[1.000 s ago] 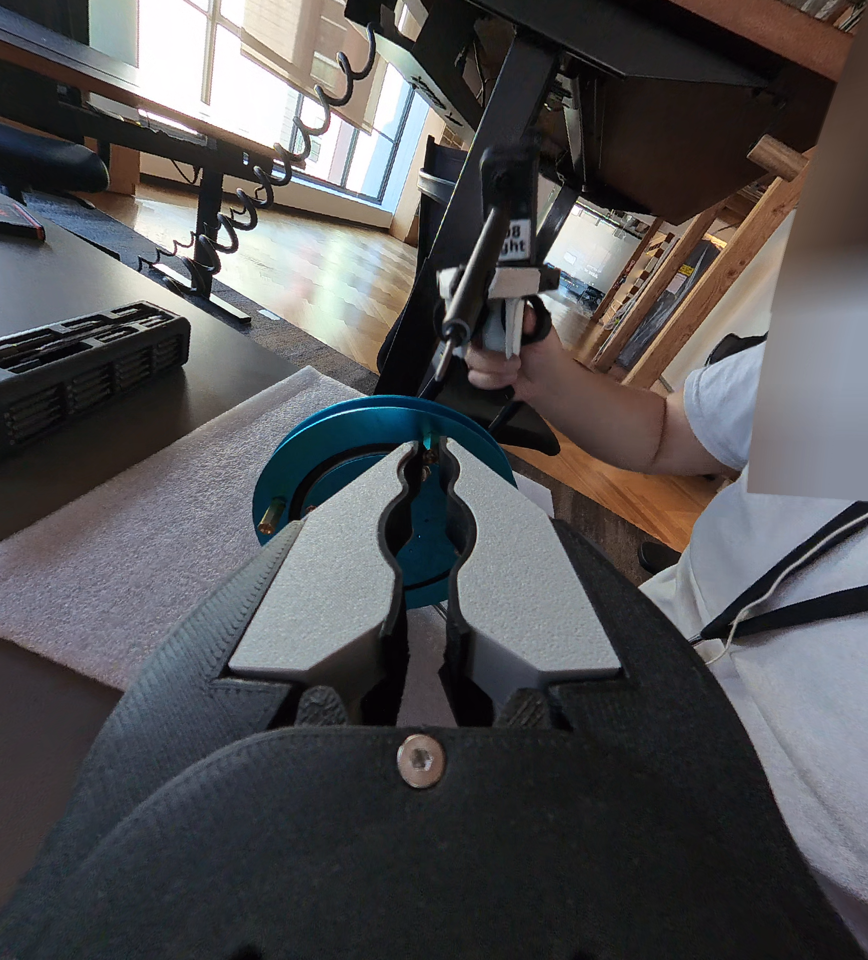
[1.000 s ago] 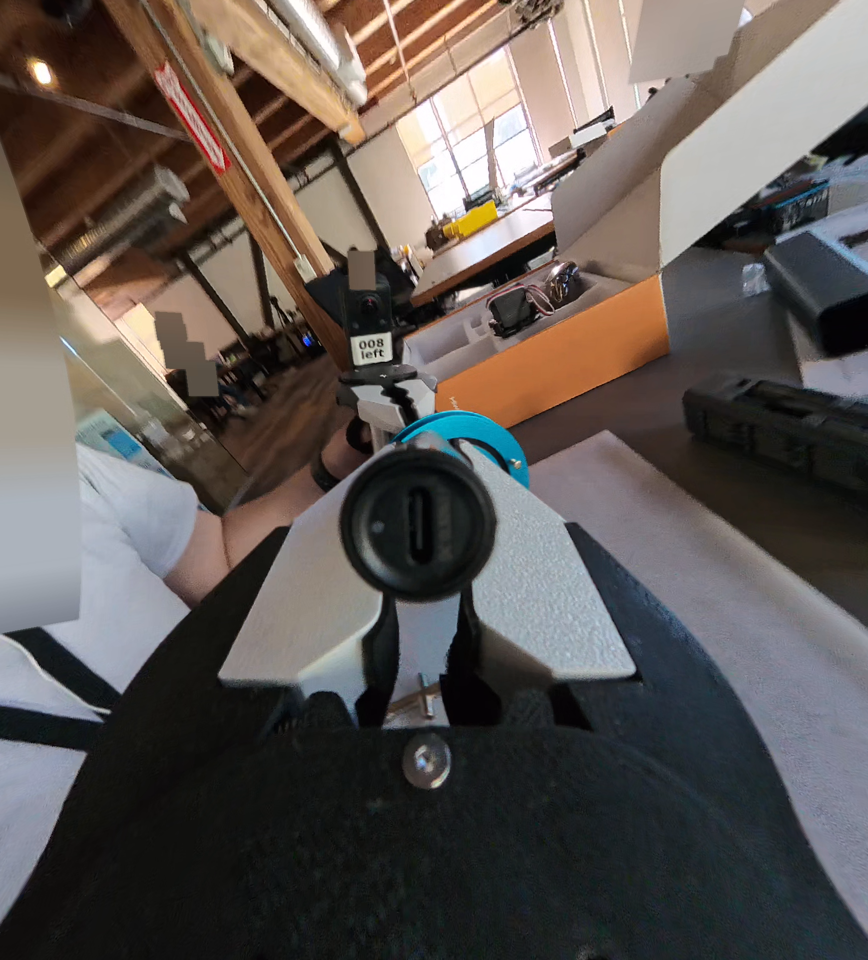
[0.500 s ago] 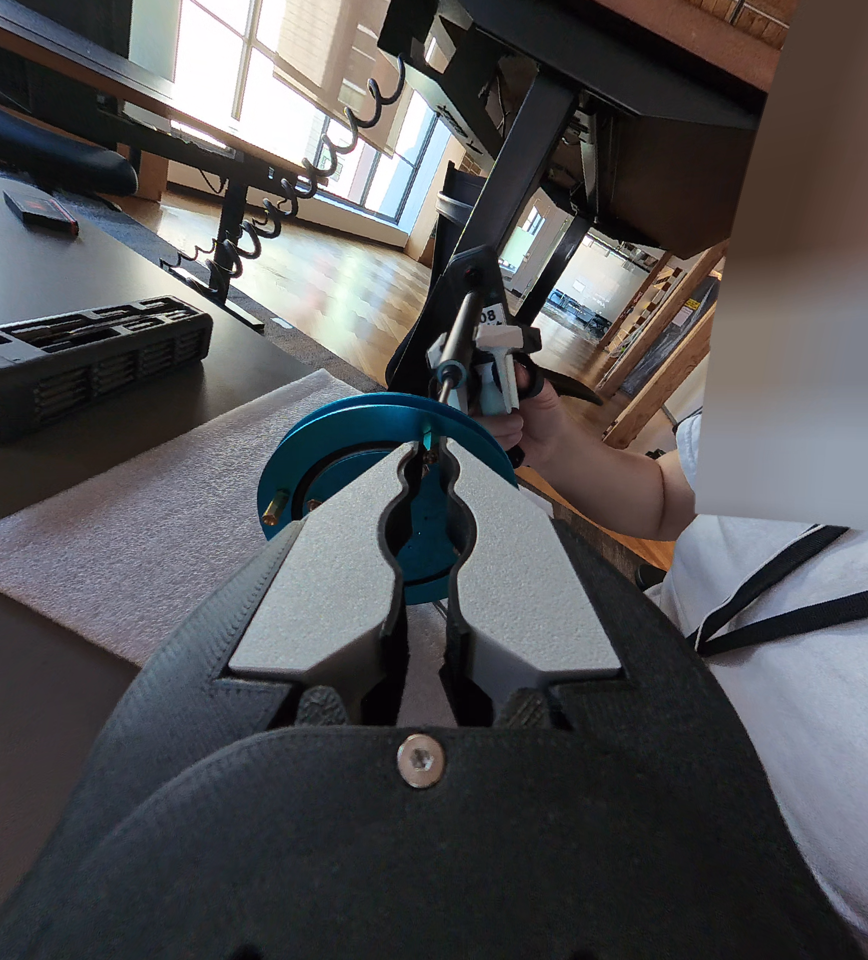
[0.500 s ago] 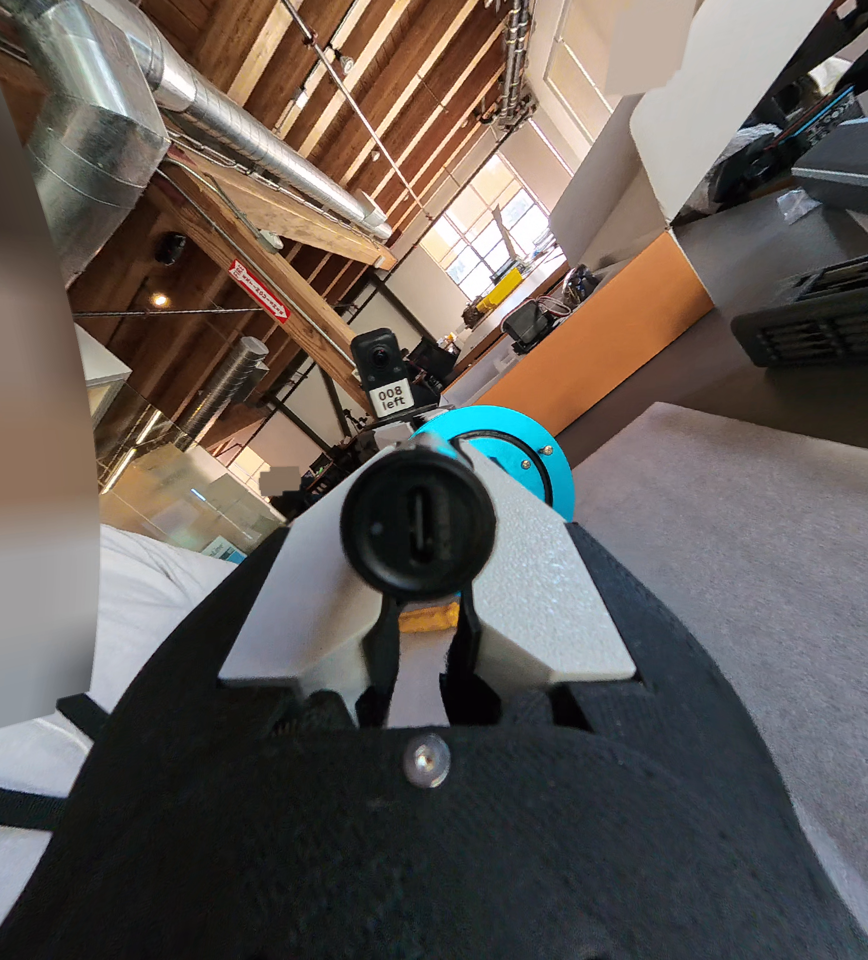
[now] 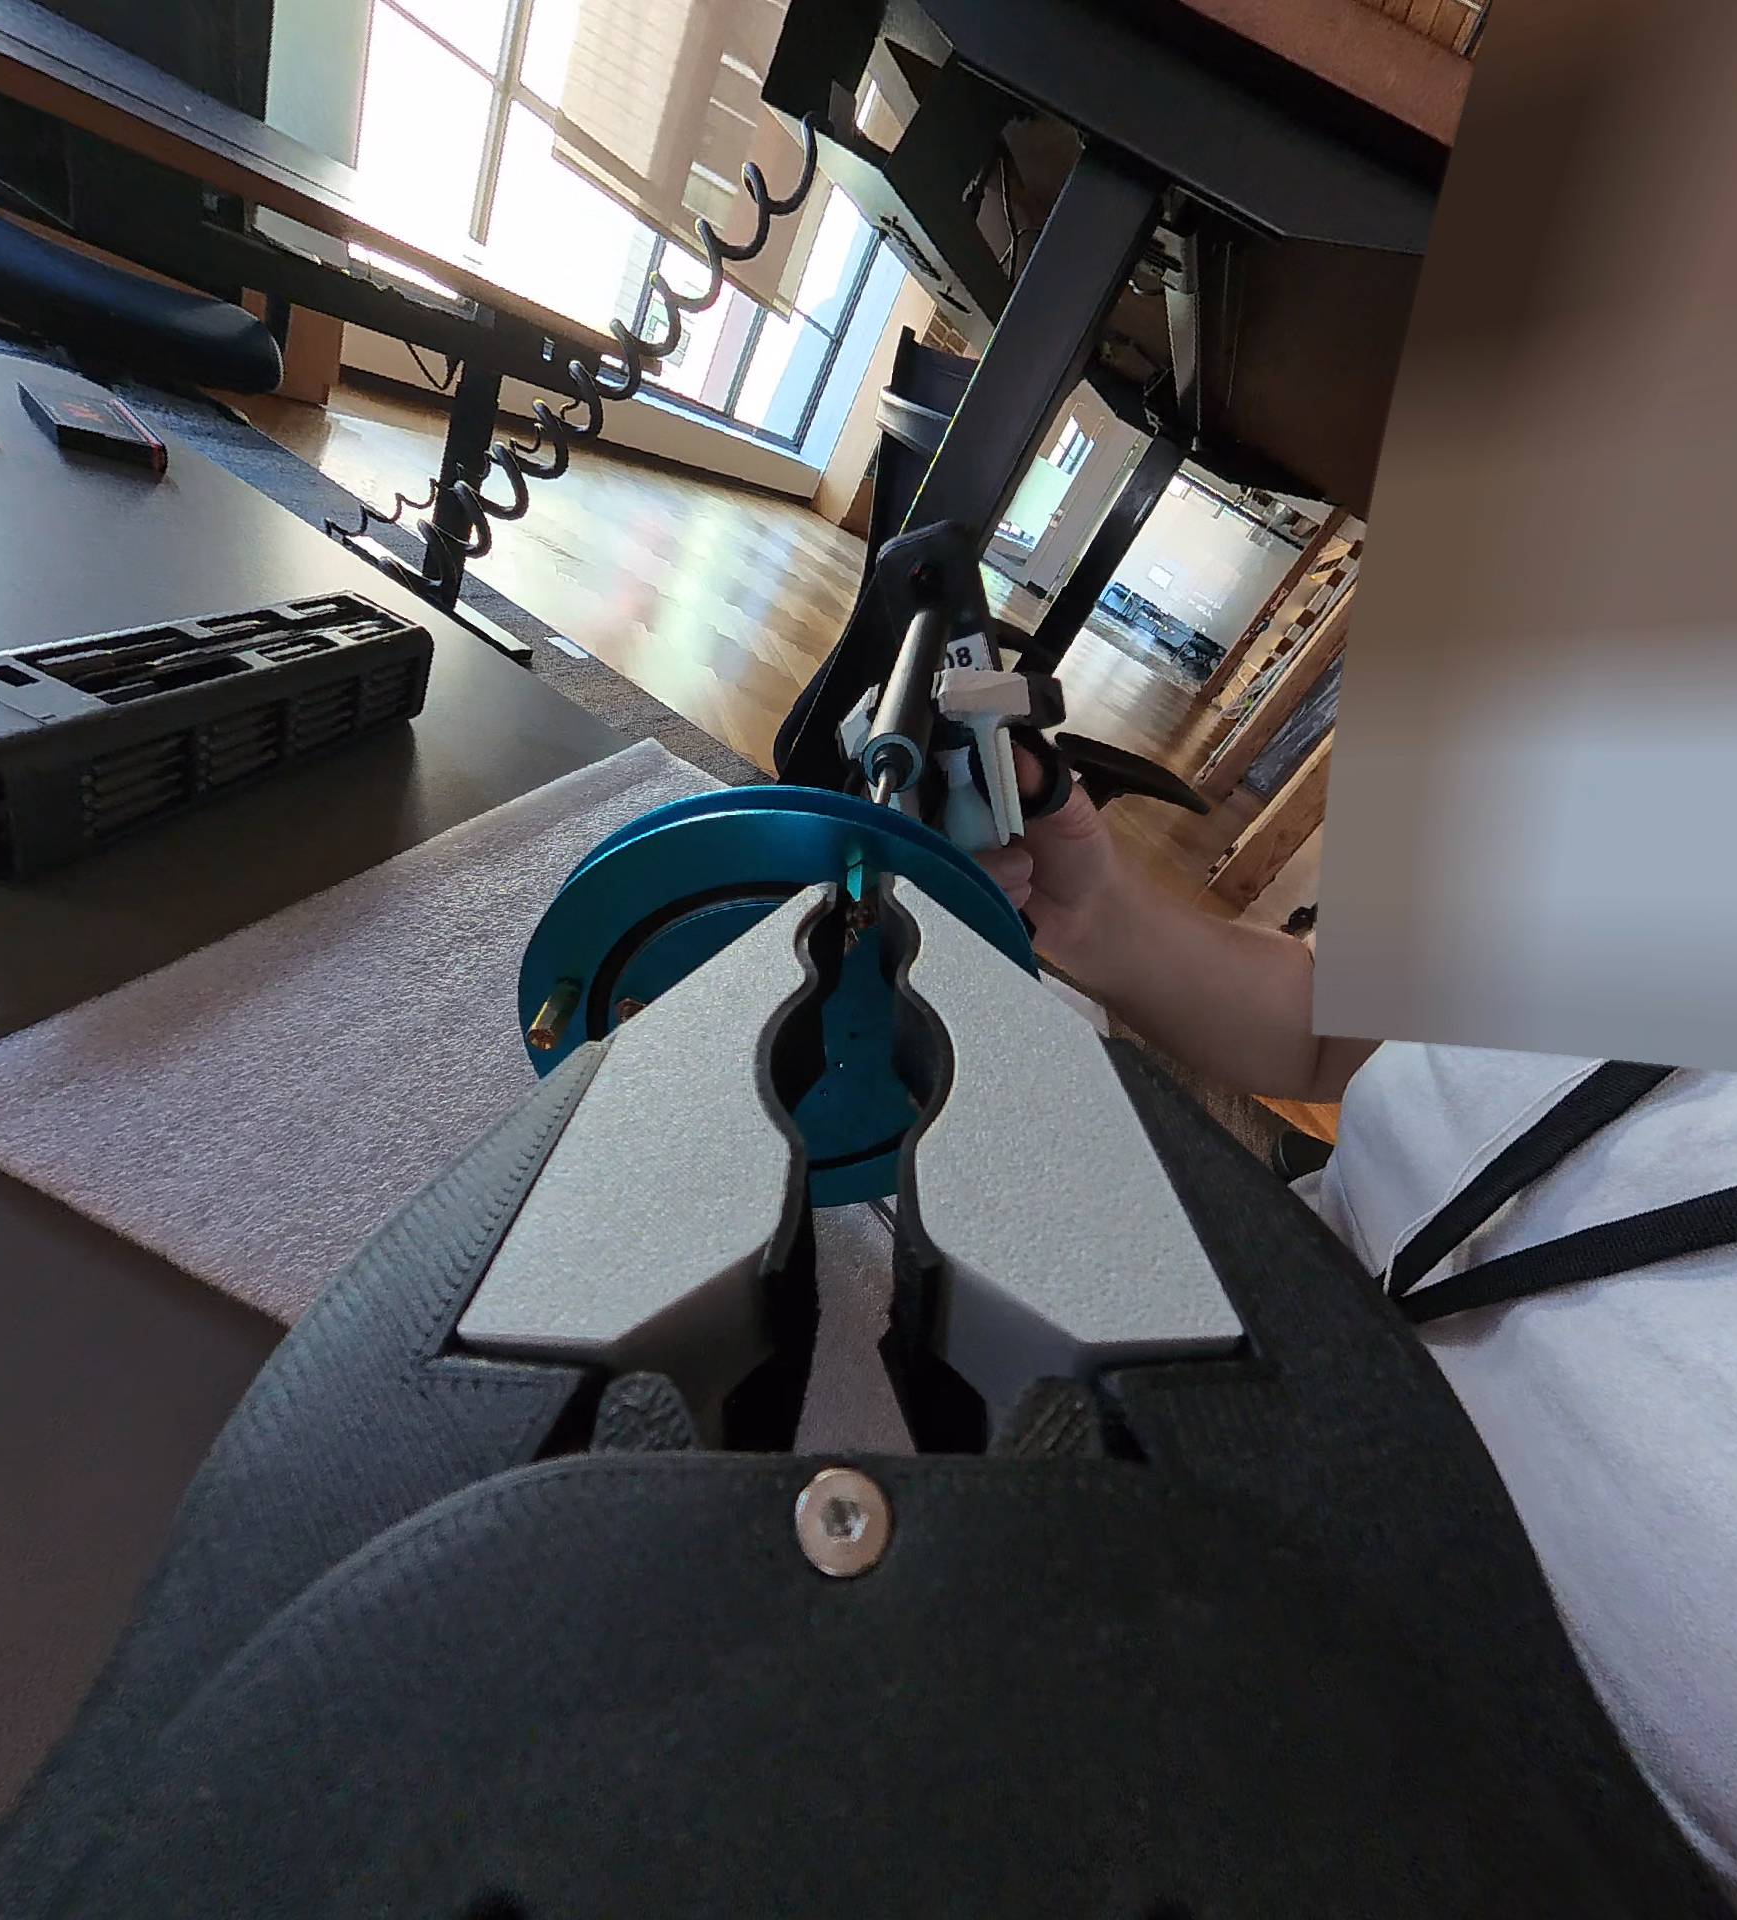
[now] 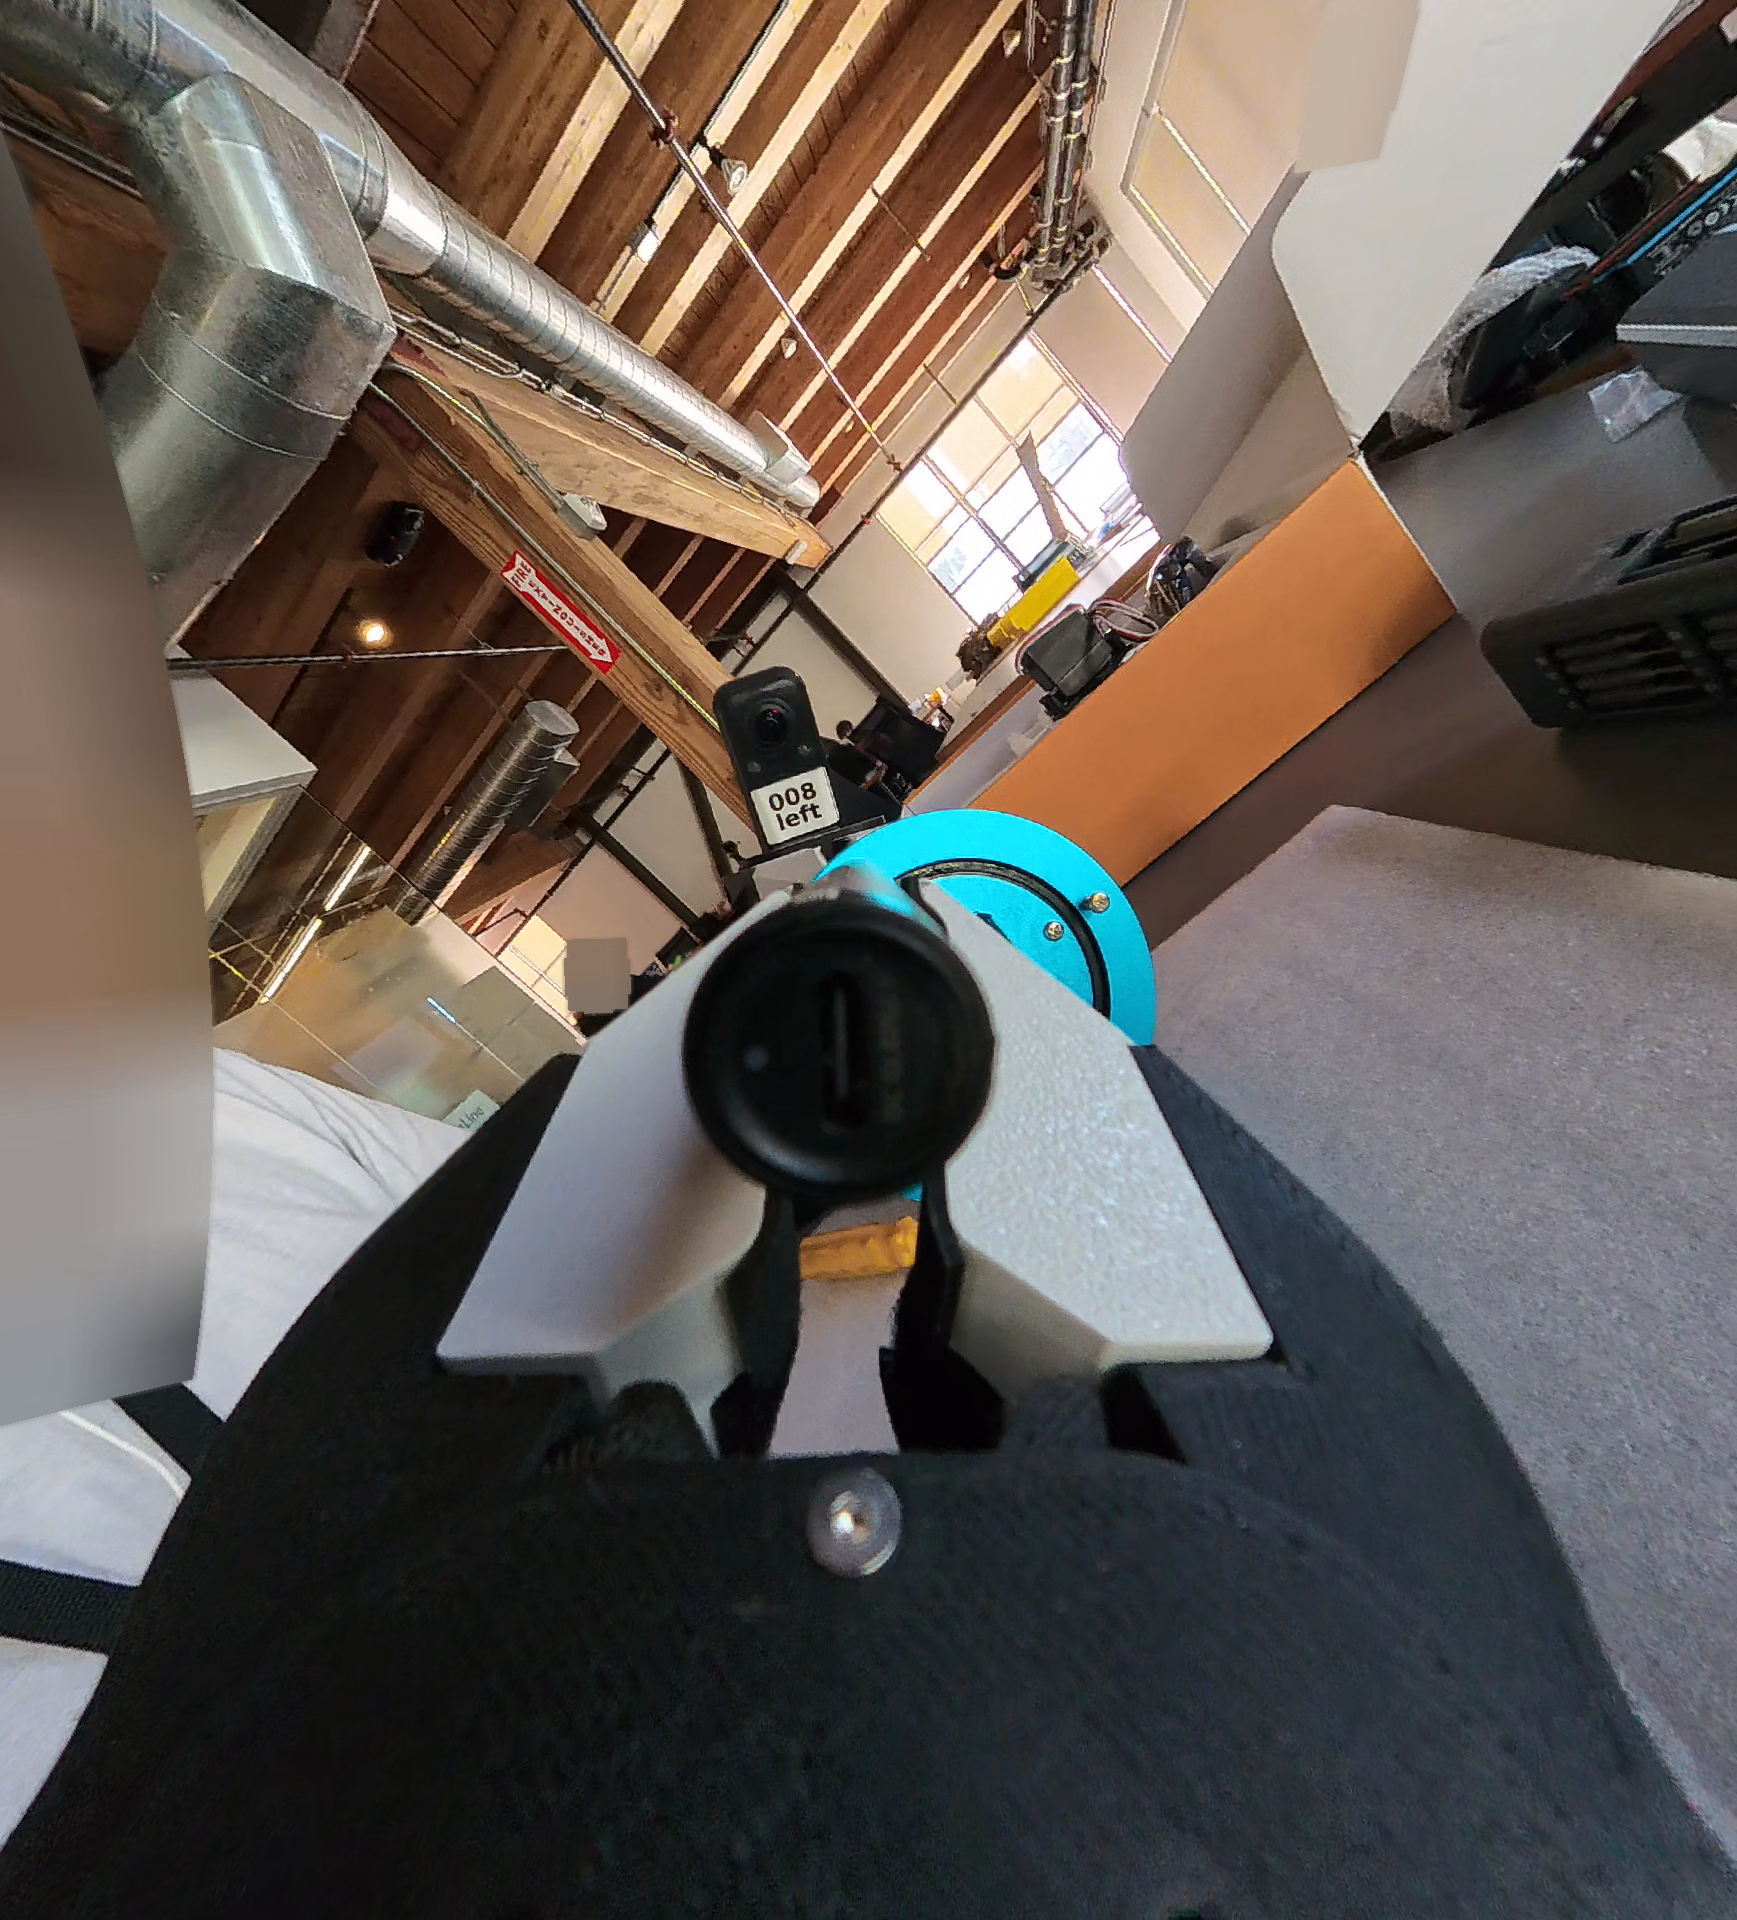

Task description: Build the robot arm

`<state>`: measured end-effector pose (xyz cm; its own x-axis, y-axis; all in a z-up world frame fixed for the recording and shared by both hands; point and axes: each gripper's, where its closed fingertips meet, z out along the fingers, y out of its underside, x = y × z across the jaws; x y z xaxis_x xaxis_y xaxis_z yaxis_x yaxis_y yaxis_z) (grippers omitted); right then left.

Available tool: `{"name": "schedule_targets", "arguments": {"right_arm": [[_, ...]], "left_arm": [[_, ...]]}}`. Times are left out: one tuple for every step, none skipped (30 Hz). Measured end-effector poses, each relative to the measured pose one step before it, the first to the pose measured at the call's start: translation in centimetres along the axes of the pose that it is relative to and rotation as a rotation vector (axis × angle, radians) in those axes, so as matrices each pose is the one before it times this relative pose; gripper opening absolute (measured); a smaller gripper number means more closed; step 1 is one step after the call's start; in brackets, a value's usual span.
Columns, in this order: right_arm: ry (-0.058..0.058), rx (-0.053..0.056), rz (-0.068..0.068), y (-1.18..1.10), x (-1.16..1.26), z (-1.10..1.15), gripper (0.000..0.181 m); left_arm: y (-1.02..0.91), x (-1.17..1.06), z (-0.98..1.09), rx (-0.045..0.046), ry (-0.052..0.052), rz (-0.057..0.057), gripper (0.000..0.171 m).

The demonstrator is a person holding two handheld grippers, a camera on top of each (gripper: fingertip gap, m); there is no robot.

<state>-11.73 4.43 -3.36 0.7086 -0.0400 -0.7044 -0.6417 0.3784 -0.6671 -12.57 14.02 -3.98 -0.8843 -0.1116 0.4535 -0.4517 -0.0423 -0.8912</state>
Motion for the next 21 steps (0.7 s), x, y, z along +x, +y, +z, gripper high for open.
{"name": "schedule_targets", "arguments": {"right_arm": [[-0.0002, 0.0074, 0.003, 0.005, 0.09, -0.02, 0.015], [-0.0003, 0.0076, 0.0035, 0.015, 0.085, -0.025, 0.015], [-0.0028, 0.0018, 0.0075, 0.081, 0.056, -0.005, 0.015], [-0.0038, 0.0014, 0.006, 0.077, 0.025, 0.005, 0.015], [-0.003, 0.0029, 0.0018, 0.065, -0.004, -0.002, 0.015], [0.0002, -0.0019, 0.0019, 0.092, 0.038, 0.014, 0.016], [-0.0019, 0.0006, 0.0029, 0.034, -0.004, -0.002, 0.016], [-0.0024, -0.0001, 0.0024, -0.008, -0.008, -0.018, 0.016], [-0.0033, 0.0016, 0.0002, -0.048, -0.033, -0.01, 0.016], [-0.0001, -0.0014, -0.004, -0.016, -0.009, -0.006, 0.016], [0.0015, -0.0048, -0.0053, 0.002, 0.029, -0.006, 0.015], [-0.001, -0.0034, -0.007, -0.027, -0.008, 0.018, 0.015], [-0.0014, -0.0048, -0.0063, -0.04, -0.01, 0.021, 0.015], [-0.0031, -0.0069, -0.0034, -0.029, 0.002, 0.036, 0.015], [-0.0042, -0.006, -0.0023, -0.039, 0.001, 0.03, 0.015], [-0.0029, -0.0052, -0.0021, -0.021, 0.039, 0.013, 0.015], [-0.003, -0.0032, 0.0033, -0.019, 0.049, 0.004, 0.015], [-0.0023, 0.0008, 0.0079, -0.033, 0.076, 0.005, 0.015], [-0.0013, 0.0044, 0.008, -0.038, 0.081, 0.011, 0.015], [-0.0022, 0.0036, 0.0061, 0.009, 0.068, 0.023, 0.015], [-0.0023, 0.0018, 0.0016, 0.028, 0.049, 0.012, 0.015]], "left_arm": [[0.003, 0.016, 0.007, -0.00051, 0.0014, -0.0006, 0.004], [0.01, 0.009, 0.009, -0.00037, 0.0012, -0.0006, 0.004], [0.01, 0.018, 0.017, -0.0003, 0.0006, 0.0003, 0.004], [0.007, 0.018, 0.014, -0.00072, 0.0006, 0.0009, 0.004], [0.003, 0.001, -0.002, -0.00024, 0.0003, 0.0004, 0.004], [-0.005, 0.002, 0.003, 0.00036, 0.0001, -0.0002, 0.004], [-0.001, -0.003, -0.016, 0.00035, 0.0005, -0.0007, 0.004], [-0.002, 0.016, 0.01, -0.00012, 0.0013, -0.0008, 0.004], [0.015, 0.021, 0.014, -0.00069, 0.001, 0.0005, 0.004], [0.014, 0.018, 0.021, -0.0009, 0.0003, 0.0017, 0.004], [0.0, 0.02, 0.003, -0.00061, 0.0001, 0.0013, 0.004], [0.002, -0.003, 0.009, -0.0001, -0.0002, 0.0002, 0.004], [-0.003, -0.001, -0.009, 0.00018, -0.0001, -0.0002, 0.004], [0.0, -0.005, -0.01, 0.0, 0.0, 0.0004, 0.004], [-0.01, -0.003, -0.003, -0.00021, -0.0008, 0.0013, 0.004], [-0.002, -0.006, -0.002, 0.00012, -0.0014, 0.0012, 0.004], [0.004, -0.008, 0.009, 0.00003, -0.0009, 0.0007, 0.004], [0.004, 0.007, 0.015, -0.00053, -0.0002, 0.0008, 0.004], [0.011, -0.006, 0.013, -0.00043, -0.0019, 0.0019, 0.004], [-0.011, -0.031, -0.011, 0.00046, -0.0033, 0.0028, 0.004], [-0.015, -0.029, -0.017, 0.00037, -0.0017, 0.001, 0.004]]}}
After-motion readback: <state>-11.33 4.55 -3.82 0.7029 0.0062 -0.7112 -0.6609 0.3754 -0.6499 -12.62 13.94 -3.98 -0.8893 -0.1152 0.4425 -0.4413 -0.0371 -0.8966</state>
